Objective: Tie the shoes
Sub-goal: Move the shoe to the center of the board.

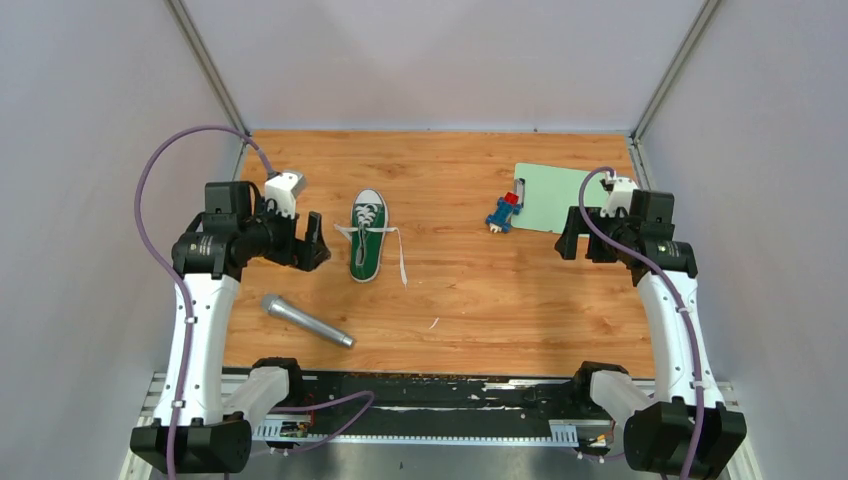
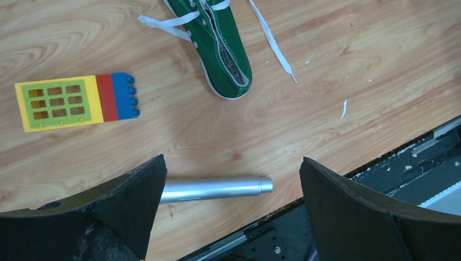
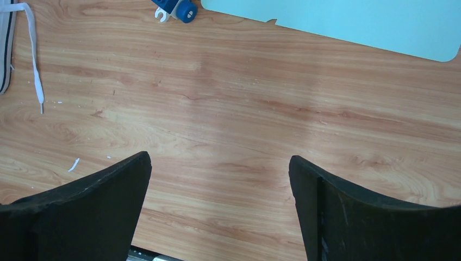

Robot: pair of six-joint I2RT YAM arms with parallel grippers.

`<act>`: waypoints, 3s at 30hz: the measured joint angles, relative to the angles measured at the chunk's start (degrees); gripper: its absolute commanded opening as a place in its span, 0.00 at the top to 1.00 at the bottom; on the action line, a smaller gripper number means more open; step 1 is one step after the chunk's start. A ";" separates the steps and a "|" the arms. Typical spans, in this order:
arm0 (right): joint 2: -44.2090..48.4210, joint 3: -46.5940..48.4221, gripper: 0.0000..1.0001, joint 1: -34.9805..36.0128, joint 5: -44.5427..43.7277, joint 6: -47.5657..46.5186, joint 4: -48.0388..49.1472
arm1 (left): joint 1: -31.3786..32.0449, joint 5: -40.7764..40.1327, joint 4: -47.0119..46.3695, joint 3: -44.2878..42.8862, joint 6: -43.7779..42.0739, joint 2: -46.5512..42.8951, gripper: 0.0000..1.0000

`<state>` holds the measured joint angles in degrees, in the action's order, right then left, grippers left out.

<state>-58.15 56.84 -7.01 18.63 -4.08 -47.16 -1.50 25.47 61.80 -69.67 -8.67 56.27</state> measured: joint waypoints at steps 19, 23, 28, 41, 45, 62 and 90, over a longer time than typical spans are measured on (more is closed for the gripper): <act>-4.83 0.90 0.07 0.07 14.08 -1.95 0.79 | 19.50 -5.81 -10.56 -2.62 1.95 27.21 0.19; -5.68 1.07 0.08 0.22 15.21 -2.03 1.16 | 22.27 -8.96 -13.94 -2.97 4.98 33.59 0.31; -5.70 1.07 0.09 0.22 15.89 -2.05 1.18 | 22.60 -14.29 -16.26 -3.56 9.07 38.69 0.41; -5.51 1.07 0.09 0.24 17.07 -2.03 1.18 | 22.47 -13.84 -16.17 0.00 11.06 38.34 0.42; -5.57 1.07 0.09 0.24 17.33 -2.05 1.18 | 22.47 -11.87 -16.22 0.79 10.40 38.34 0.50; -7.17 0.81 0.10 0.24 17.49 -2.47 1.22 | 26.93 -7.28 -14.88 0.94 4.81 38.88 1.00; -8.44 1.79 0.17 14.97 16.37 -8.33 0.87 | 31.08 2.91 -6.01 -6.71 -6.01 30.01 0.29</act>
<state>-66.59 58.63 7.97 35.00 -12.40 -46.28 29.58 28.38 55.79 -76.38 -14.68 86.28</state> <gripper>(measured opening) 0.857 0.698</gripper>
